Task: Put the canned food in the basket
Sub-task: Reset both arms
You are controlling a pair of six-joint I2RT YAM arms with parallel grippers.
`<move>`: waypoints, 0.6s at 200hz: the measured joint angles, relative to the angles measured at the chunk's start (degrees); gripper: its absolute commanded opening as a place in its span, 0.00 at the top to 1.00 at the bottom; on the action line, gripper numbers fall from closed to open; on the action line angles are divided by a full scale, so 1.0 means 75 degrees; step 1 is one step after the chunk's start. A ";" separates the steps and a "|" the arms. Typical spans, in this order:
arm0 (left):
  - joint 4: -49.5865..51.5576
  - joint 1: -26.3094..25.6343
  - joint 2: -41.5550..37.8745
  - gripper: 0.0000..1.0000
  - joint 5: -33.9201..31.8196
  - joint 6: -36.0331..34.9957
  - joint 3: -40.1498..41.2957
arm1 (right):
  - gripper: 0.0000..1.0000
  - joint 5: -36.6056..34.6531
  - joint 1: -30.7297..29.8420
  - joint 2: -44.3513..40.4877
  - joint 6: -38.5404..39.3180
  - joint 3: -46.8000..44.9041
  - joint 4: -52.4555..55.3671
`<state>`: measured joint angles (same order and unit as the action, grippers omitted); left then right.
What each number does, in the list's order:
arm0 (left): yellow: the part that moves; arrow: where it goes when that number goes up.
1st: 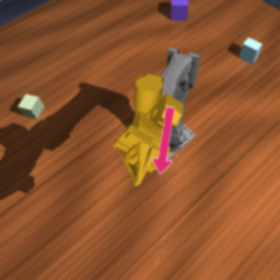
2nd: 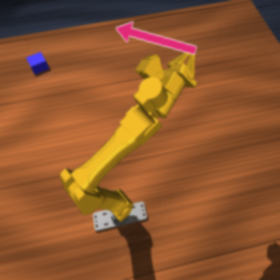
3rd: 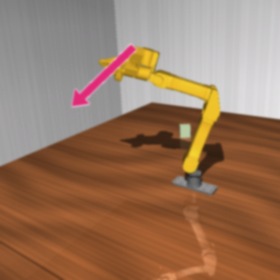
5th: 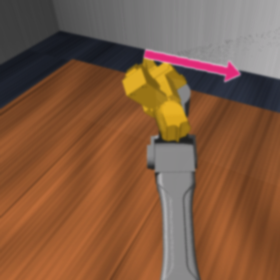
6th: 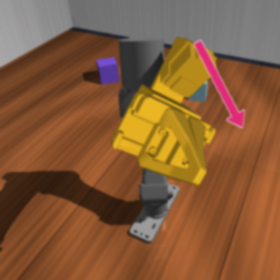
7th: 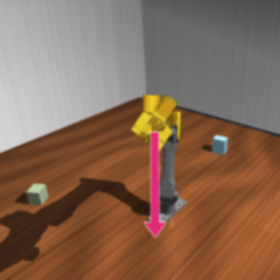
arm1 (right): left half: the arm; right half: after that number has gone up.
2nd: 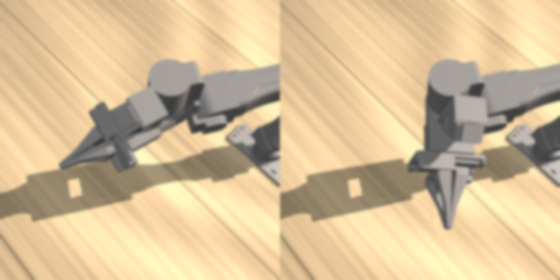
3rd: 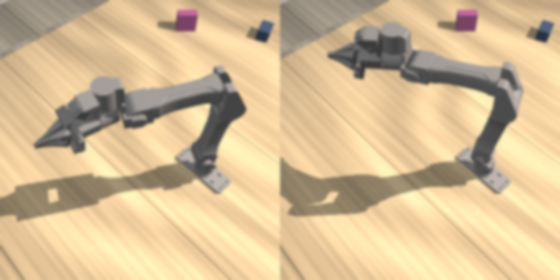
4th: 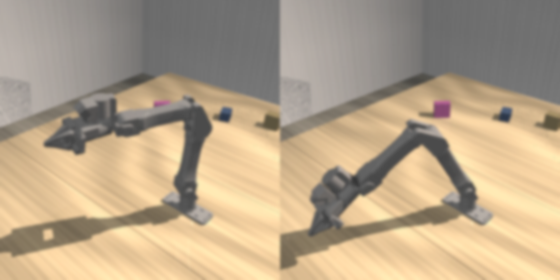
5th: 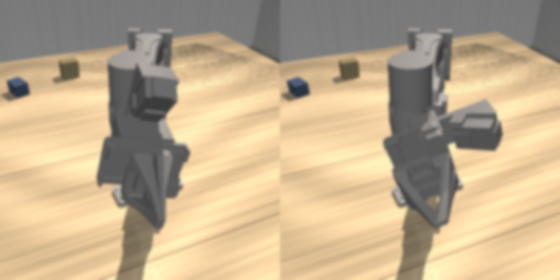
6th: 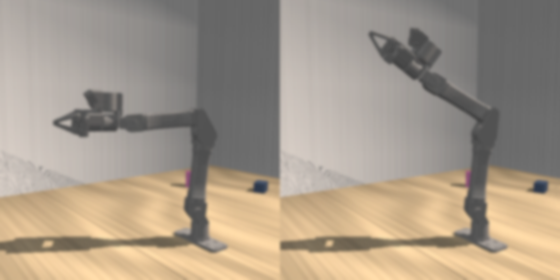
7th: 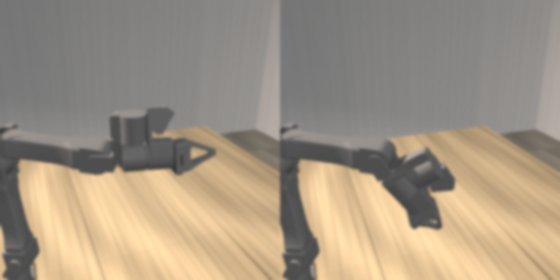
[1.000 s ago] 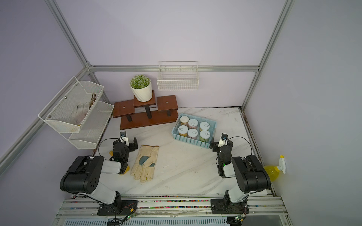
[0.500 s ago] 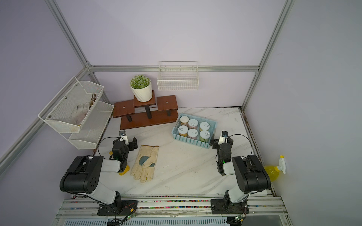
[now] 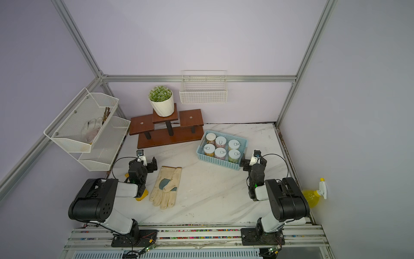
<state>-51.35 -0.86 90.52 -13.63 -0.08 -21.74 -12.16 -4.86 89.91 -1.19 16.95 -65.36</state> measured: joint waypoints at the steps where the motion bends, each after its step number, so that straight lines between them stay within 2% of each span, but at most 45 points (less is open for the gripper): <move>1: 0.0000 0.0000 0.0000 0.00 0.0003 0.0000 0.0000 | 0.01 0.0003 0.0000 0.0000 0.0000 0.0000 0.0000; 28: 0.0000 0.0000 0.0000 0.00 0.0003 0.0000 0.0000 | 0.01 0.0224 0.0000 -0.0082 0.0067 -0.0399 -0.0498; 47: 0.0000 0.0000 0.0003 0.00 0.0003 0.0000 0.0000 | 0.01 0.0364 0.0000 -0.0326 0.0105 -0.1483 -0.1623; 61: 0.0000 0.0000 0.0000 0.00 0.0003 0.0000 0.0000 | 0.01 0.0291 0.0000 -0.0035 0.0102 -0.1848 -0.2320; 88: 0.0003 0.0000 0.0000 0.00 0.0003 0.0000 0.0000 | 0.01 0.0163 0.0000 0.0245 0.0085 -0.1425 -0.2381; 120: 0.0000 0.0000 0.0000 0.00 0.0000 0.0000 0.0000 | 0.01 0.0020 0.0000 -0.0047 0.0029 -0.0323 -0.1122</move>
<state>-51.35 -0.86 90.52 -13.63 -0.08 -21.74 -12.01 -4.86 89.56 -0.97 14.52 -73.78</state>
